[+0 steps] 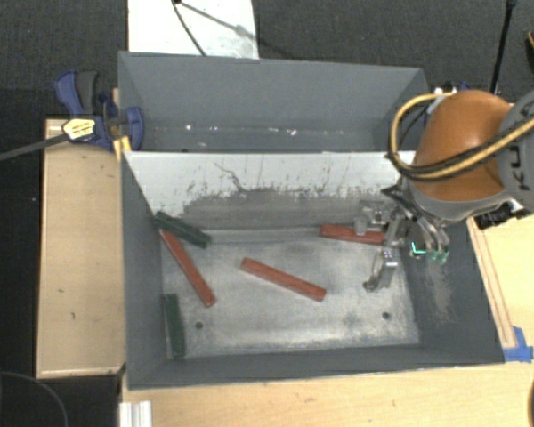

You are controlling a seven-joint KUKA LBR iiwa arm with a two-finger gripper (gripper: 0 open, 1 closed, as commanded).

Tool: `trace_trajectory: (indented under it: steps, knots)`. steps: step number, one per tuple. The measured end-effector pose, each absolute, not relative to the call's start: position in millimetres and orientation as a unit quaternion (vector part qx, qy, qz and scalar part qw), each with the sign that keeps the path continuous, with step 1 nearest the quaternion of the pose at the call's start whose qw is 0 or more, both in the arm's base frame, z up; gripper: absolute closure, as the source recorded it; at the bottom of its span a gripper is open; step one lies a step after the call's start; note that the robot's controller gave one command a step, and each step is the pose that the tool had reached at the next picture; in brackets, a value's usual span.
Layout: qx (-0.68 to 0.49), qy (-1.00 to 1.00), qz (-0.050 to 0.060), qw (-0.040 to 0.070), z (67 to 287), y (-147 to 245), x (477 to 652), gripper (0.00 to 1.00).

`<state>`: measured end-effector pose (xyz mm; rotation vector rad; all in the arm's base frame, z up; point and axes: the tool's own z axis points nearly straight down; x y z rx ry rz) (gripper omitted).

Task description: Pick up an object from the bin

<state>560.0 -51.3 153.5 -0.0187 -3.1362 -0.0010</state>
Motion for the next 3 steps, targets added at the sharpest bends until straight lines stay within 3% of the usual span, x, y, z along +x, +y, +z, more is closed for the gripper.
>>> trace_trajectory:
  steps: [1,2,3]
  knots:
    - [-0.007,-1.0,-0.002,0.003,65.9,37.5,534.9,0.0]
    - [-0.032,-0.999,-0.001,0.001,101.6,64.0,505.3,0.0]
    - [-0.078,-0.997,-0.001,-0.003,121.2,86.6,545.2,0.0]
